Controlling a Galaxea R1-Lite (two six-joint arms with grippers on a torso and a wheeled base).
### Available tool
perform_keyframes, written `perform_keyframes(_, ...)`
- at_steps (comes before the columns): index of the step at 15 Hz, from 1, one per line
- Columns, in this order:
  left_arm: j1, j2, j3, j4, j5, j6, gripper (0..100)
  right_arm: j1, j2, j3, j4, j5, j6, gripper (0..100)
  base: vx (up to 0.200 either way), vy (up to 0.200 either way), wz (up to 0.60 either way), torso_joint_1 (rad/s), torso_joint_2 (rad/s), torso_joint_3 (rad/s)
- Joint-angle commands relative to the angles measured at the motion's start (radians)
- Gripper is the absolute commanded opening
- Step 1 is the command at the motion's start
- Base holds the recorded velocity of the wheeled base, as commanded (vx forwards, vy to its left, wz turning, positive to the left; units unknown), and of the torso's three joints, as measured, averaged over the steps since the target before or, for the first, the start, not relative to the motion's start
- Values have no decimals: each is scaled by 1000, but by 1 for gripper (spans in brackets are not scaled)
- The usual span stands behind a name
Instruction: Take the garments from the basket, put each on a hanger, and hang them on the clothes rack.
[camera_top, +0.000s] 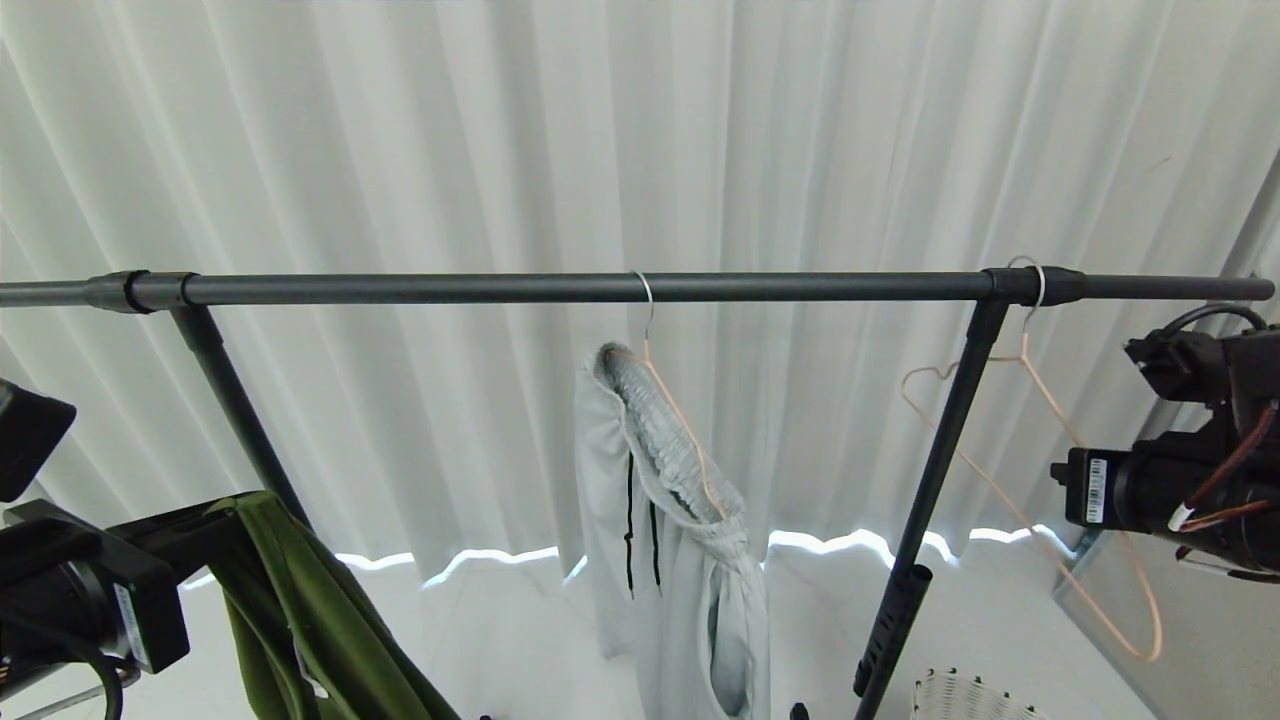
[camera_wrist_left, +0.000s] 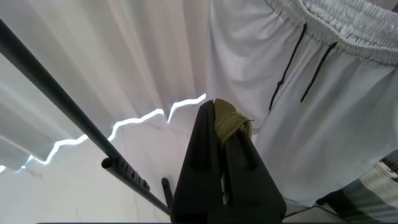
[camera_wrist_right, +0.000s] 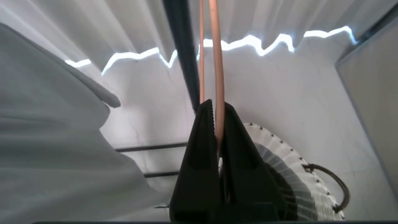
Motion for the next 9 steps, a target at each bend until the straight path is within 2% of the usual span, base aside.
perform_keyframes(1, 0, -4, 0, 0, 0, 1, 0, -2, -78, 34, -2, 0, -2, 0, 0, 0, 0, 0, 0, 0)
perform_keyframes(6, 0, -9, -1, 0, 0, -1, 0, -10, -139, 57, -8, 0, -2, 0, 0, 0, 0, 0, 0, 0)
perform_keyframes(9, 0, -9, -1, 0, 0, 1, 0, -25, -178, 69, -10, 0, -31, 0, 0, 0, 0, 0, 0, 0)
